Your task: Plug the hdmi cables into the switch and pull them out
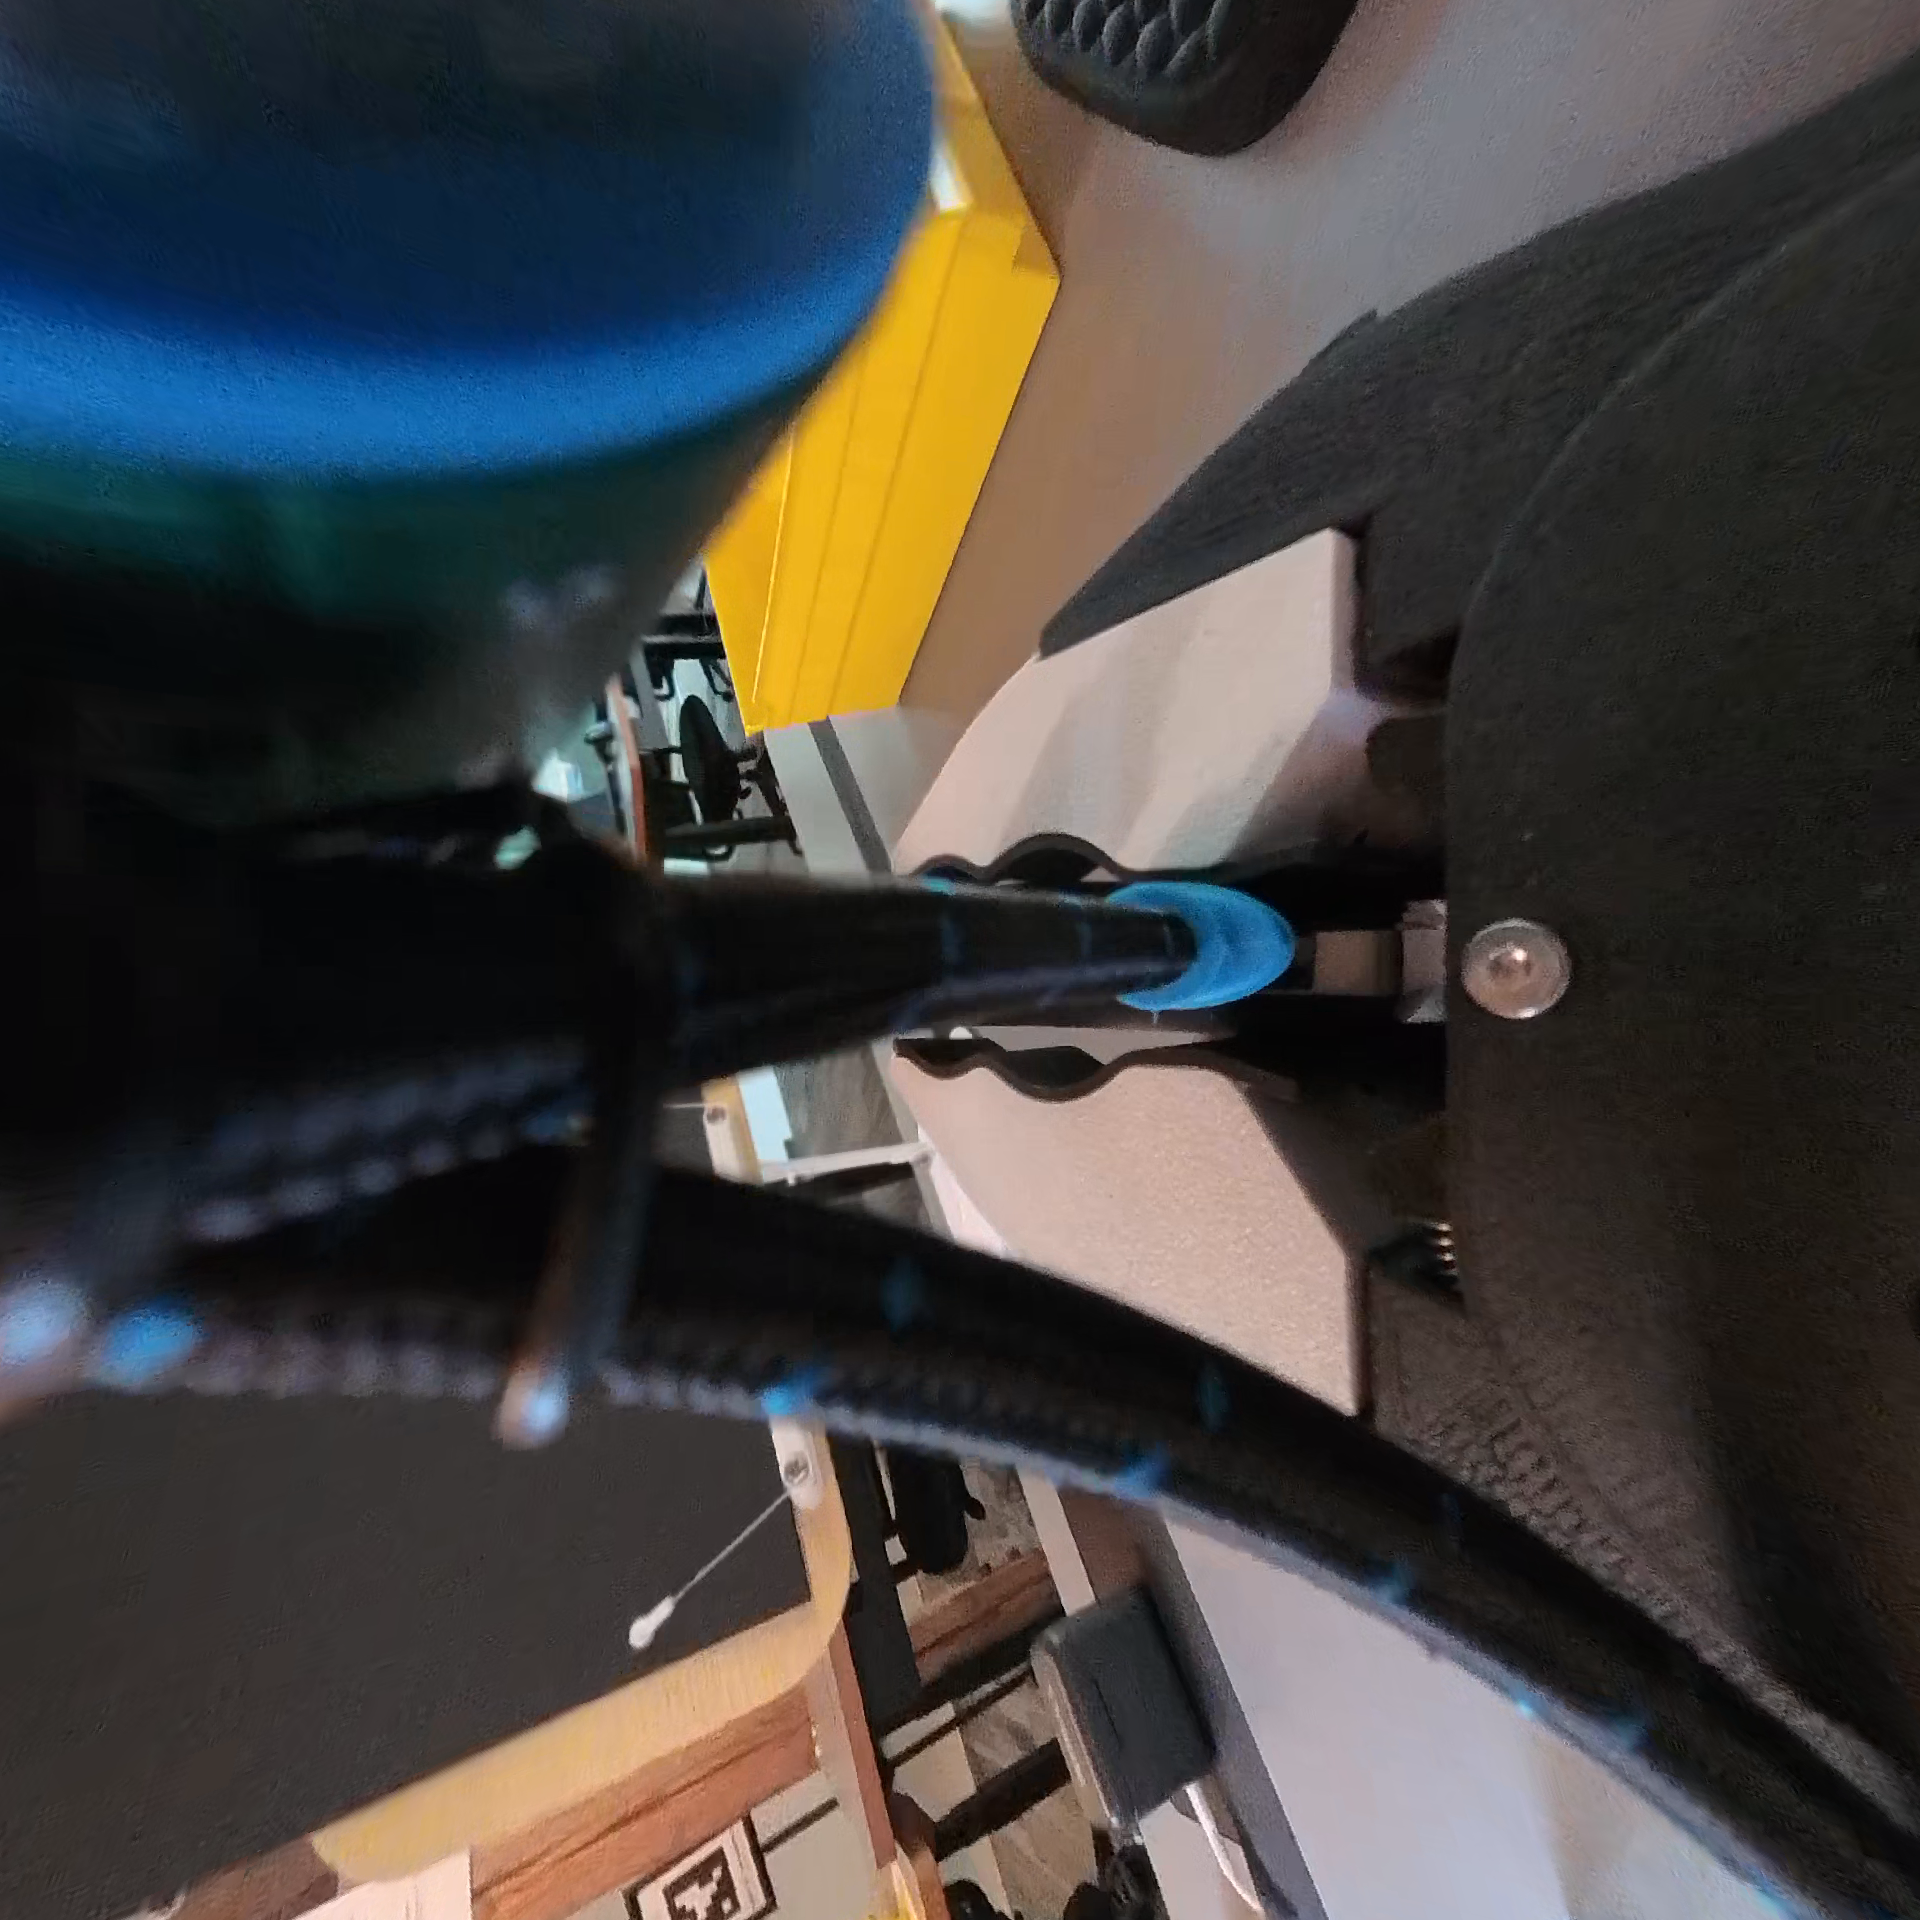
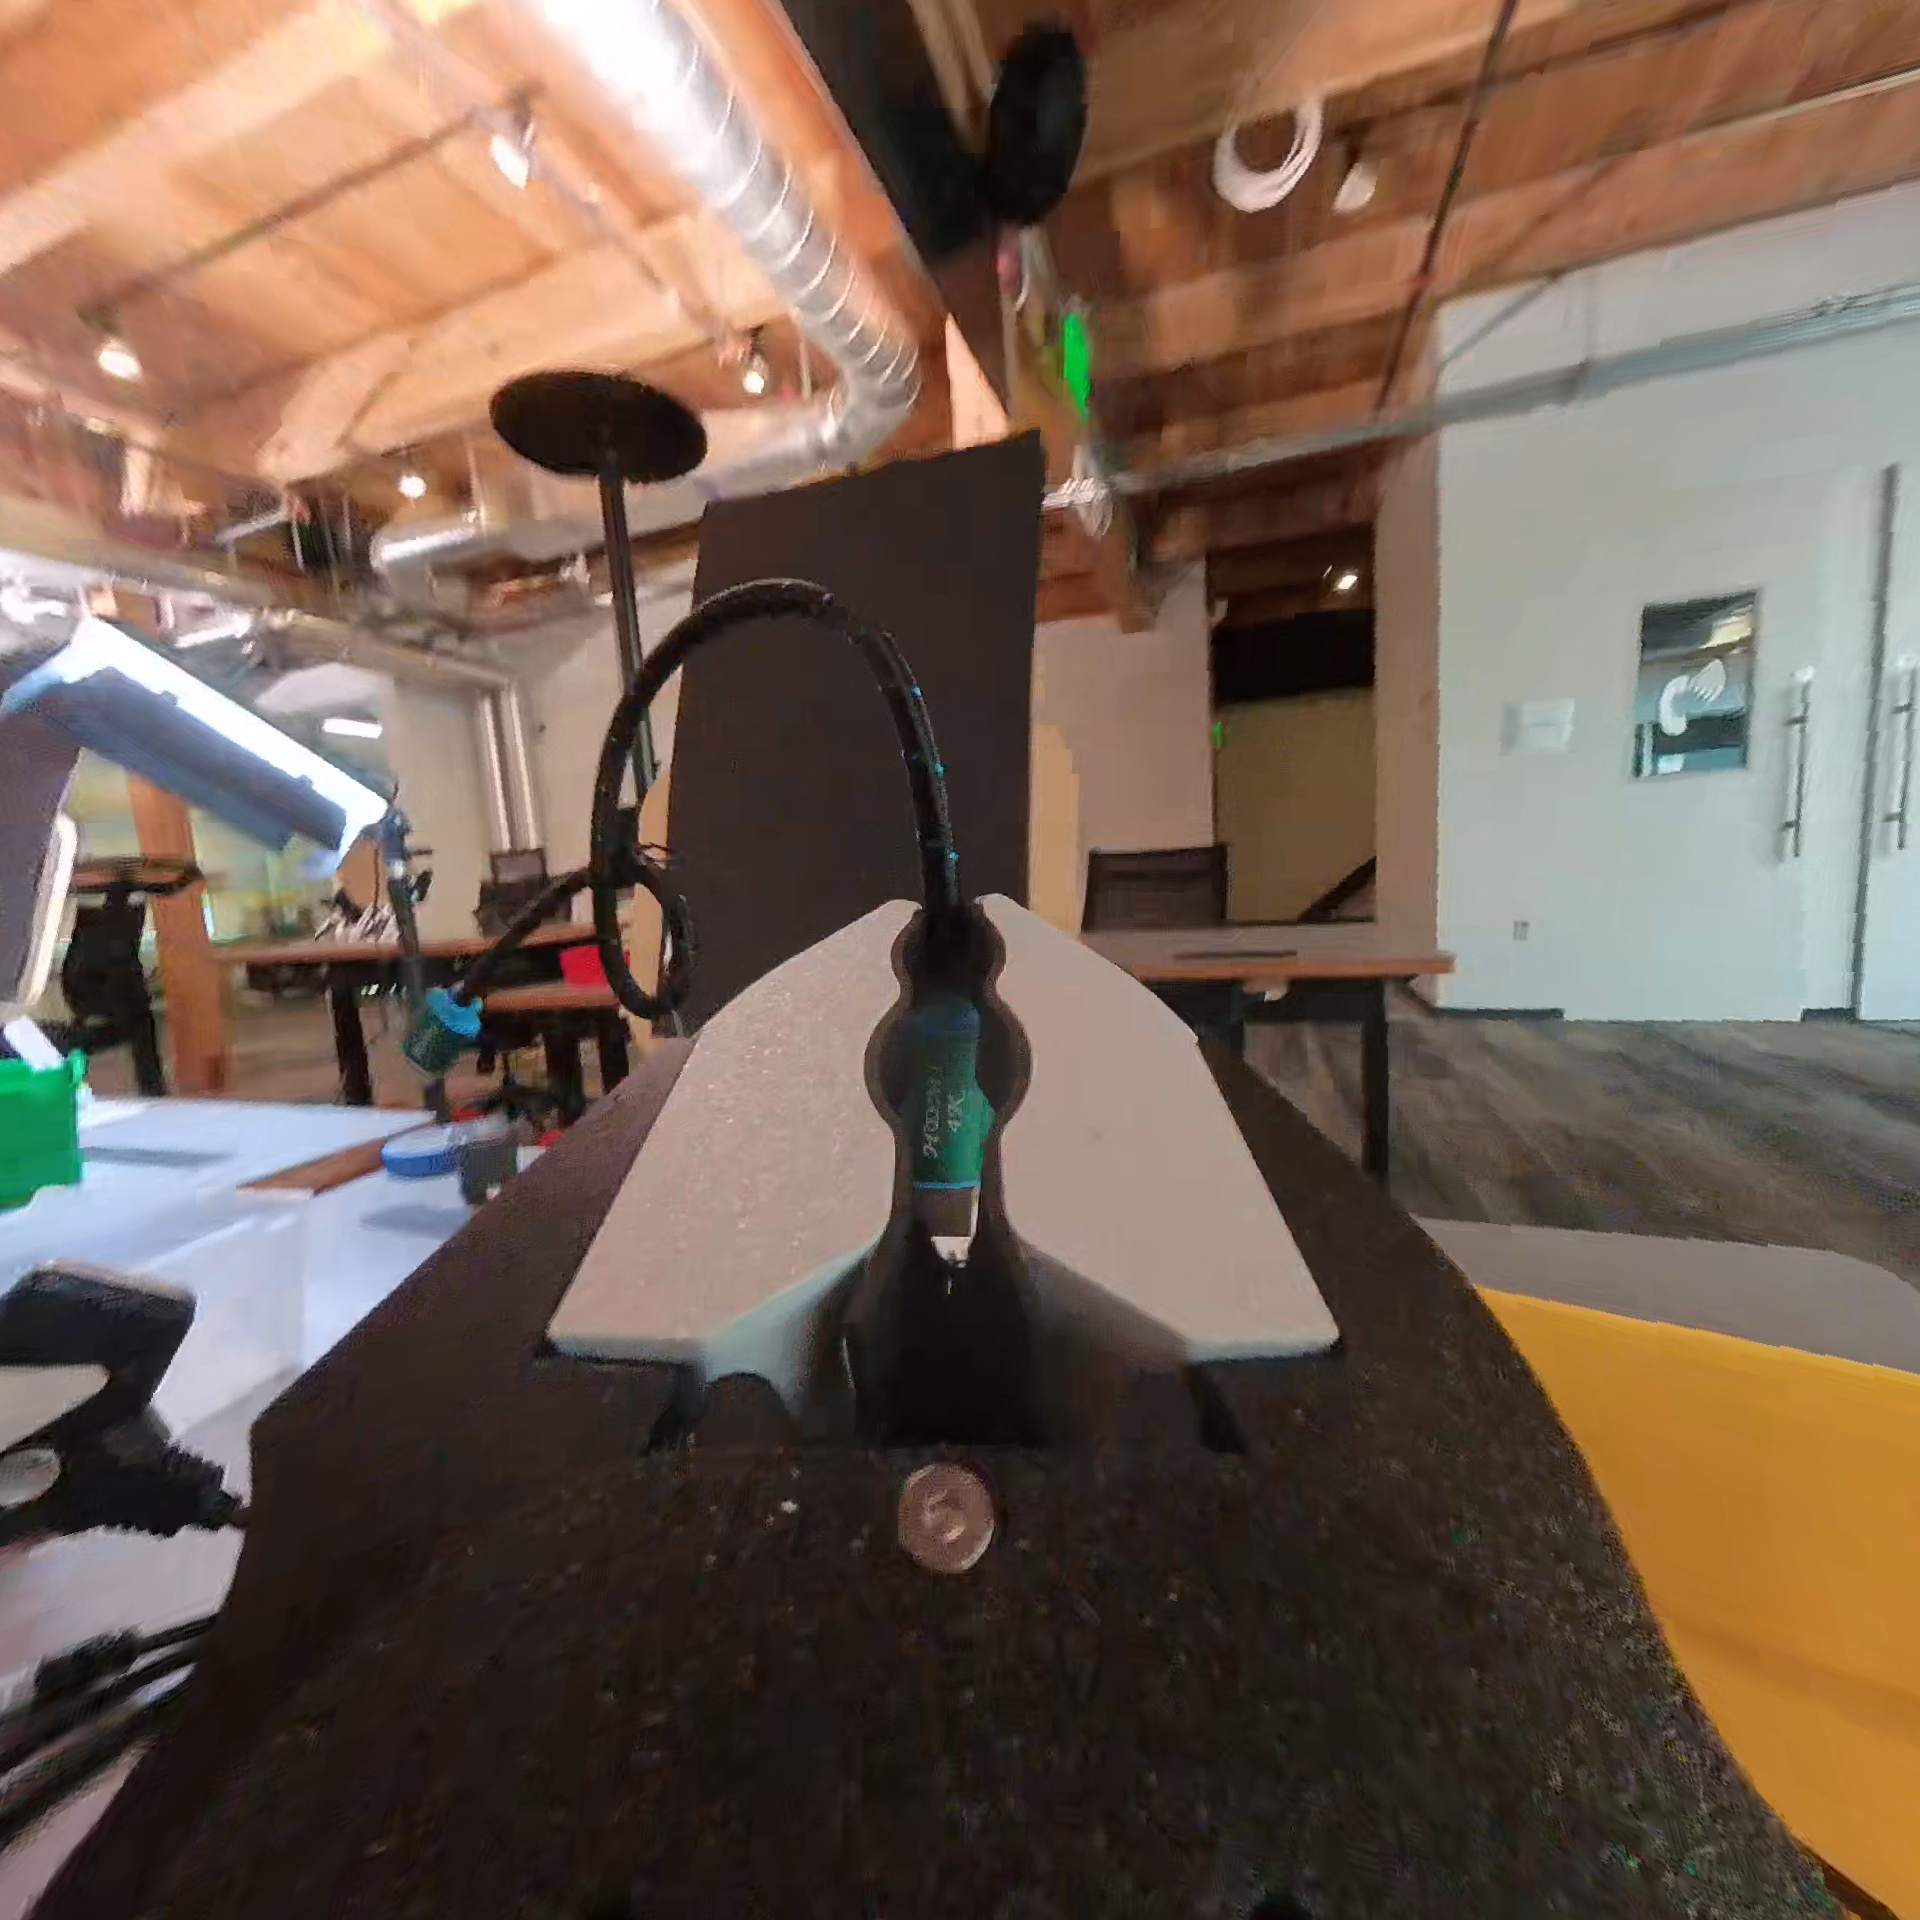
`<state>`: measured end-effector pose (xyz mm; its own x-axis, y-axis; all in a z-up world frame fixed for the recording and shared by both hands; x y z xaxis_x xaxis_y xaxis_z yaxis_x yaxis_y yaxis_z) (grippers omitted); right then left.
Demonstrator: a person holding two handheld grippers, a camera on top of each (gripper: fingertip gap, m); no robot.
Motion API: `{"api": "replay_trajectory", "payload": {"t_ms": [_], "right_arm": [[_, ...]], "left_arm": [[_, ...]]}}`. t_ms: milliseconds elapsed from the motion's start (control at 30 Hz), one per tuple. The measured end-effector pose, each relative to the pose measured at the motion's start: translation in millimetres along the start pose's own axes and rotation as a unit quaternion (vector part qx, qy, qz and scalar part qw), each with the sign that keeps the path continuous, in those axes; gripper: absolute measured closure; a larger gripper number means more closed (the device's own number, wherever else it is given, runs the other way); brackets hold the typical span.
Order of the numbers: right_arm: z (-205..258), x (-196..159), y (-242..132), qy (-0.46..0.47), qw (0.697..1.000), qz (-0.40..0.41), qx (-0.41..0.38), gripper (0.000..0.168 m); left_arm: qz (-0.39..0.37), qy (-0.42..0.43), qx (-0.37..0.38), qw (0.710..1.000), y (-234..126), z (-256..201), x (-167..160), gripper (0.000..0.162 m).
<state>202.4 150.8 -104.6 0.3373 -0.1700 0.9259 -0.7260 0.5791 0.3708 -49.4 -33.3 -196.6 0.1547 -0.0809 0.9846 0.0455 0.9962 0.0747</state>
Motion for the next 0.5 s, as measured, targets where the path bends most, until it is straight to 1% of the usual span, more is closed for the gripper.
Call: {"api": "replay_trajectory", "payload": {"t_ms": [67, 167, 200, 233, 300, 333, 433, 500], "right_arm": [[-17.1, 26.7, -15.7, -0.008, 0.999, -0.04, -0.031, 0.162], [-40.2, 67.6, -37.3, -0.071, 0.992, -0.05, -0.091, 0.162], [-47.2, 78.8, -44.8, -0.106, 0.987, -0.03, -0.113, 0.163], [-54.0, 86.8, -51.5, -0.14, 0.981, 0.009, -0.134, 0.162], [-67.4, 93.4, -64.4, -0.201, 0.958, 0.106, -0.175, 0.162], [-72.6, 94.8, -70.1, -0.234, 0.942, 0.141, -0.194, 0.162], [-78.3, 93.5, -79.1, -0.326, 0.895, 0.21, -0.222, 0.161], [-81.4, 86.7, -77.4, -0.382, 0.853, 0.276, -0.225, 0.16]], "left_arm": [[0.001, -0.01, 0.0, 1.0, 0.4, 2.0, -1.5, 0.135], [0.002, -0.012, 0.002, 1.0, 1.0, 1.8, -2.2, 0.134], [0.002, -0.007, 0.003, 1.0, 0.7, 1.3, -2.0, 0.134], [0.002, -0.003, 0.002, 1.0, 0.7, 0.3, -2.0, 0.134], [0.006, 0.0, -0.007, 1.0, 1.9, -2.0, -2.9, 0.134], [0.009, 0.0, -0.013, 1.0, 2.6, -3.2, -3.2, 0.134], [0.012, 0.009, -0.019, 1.0, 3.5, -5.9, -3.9, 0.135], [0.014, 0.015, -0.024, 1.0, 3.8, -7.4, -4.1, 0.135]]}}
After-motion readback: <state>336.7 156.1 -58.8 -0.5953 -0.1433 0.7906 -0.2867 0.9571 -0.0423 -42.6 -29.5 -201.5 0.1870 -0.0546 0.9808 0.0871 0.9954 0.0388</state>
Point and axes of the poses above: each gripper's, where its closed fingertips meet, y out along the fingers, x out of its top, z = x × y across the jaws, the point moved 7 cm from there along -y, back along the fingers, and after that the axes turned 5 degrees about z, right-handed, at the moved point
